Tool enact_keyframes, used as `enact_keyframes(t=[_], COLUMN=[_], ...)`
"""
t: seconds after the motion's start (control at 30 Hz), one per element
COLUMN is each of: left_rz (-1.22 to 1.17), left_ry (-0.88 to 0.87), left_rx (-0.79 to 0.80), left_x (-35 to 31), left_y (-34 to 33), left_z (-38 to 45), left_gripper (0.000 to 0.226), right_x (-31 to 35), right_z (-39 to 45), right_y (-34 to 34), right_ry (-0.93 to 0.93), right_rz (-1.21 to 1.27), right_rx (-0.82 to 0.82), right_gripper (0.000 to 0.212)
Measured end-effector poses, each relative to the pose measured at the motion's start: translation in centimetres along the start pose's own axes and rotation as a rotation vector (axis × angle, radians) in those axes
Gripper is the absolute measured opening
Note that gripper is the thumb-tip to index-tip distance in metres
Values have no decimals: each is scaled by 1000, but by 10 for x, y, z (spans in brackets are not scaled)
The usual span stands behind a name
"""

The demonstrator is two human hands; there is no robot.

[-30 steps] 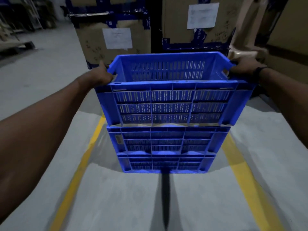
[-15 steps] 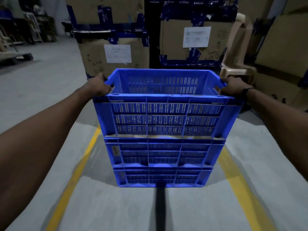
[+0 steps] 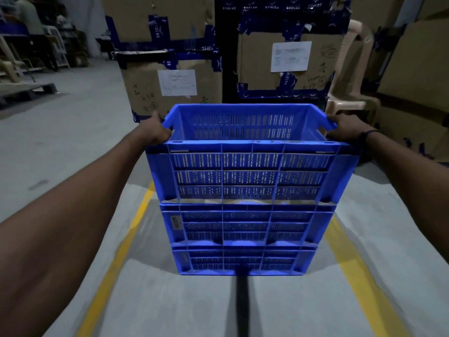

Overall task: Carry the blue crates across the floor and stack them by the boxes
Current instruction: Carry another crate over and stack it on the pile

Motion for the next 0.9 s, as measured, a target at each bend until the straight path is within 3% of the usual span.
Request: enact_keyframes(t=[0.9], left_rz=[-6], left_ry=[12], left_rx=[41], left_x=[6], left_y=[-4], left_z=[6], left_gripper=[60], right_x=[2], right_z=[-2], right_y=[-1], right_ry=[-7], right_rz=[13], right_rx=[29], right_gripper=[46])
Point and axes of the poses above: each hand's wrist, its own z-axis towards the middle knuckle, its own y-axis out of the back of the hand, x = y × z, the point moved 2 cm from there along z, towards the middle knuckle, and after that the axes turned 1 degree about y, right-handed, at the moved point
